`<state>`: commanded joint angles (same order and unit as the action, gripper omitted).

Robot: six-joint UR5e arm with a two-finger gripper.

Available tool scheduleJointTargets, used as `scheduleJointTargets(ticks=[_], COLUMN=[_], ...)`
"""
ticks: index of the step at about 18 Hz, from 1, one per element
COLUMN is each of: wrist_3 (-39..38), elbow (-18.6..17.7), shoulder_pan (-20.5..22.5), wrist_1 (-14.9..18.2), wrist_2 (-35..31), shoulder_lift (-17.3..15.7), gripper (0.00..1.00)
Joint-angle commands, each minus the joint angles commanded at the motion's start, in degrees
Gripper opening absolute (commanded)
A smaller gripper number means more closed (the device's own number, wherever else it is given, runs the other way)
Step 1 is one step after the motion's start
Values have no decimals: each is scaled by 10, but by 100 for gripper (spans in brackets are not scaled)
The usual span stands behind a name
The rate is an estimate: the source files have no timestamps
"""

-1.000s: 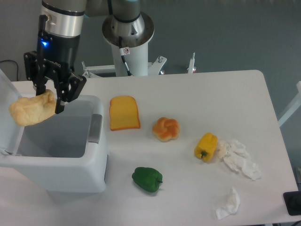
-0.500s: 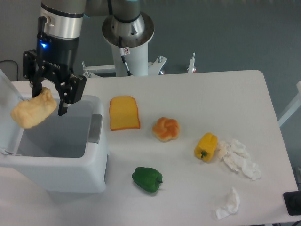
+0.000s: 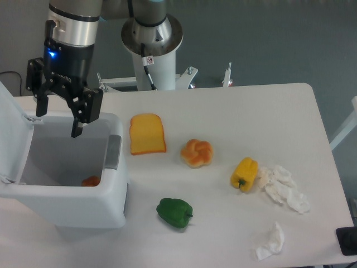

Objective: Place the square bread in the trash can

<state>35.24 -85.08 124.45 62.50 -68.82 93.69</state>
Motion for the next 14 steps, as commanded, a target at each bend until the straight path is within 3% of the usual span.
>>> scheduleJointTargets(ticks=[5,11,14], wrist_3=[1,75,108], elbow=[1,-12,-19], shoulder_pan=[25,38,51], wrist_1=[-3,3,8], wrist_2=[-54,-180,-202], shoulder_lift=[-4,0,-3], gripper=[100,100,100])
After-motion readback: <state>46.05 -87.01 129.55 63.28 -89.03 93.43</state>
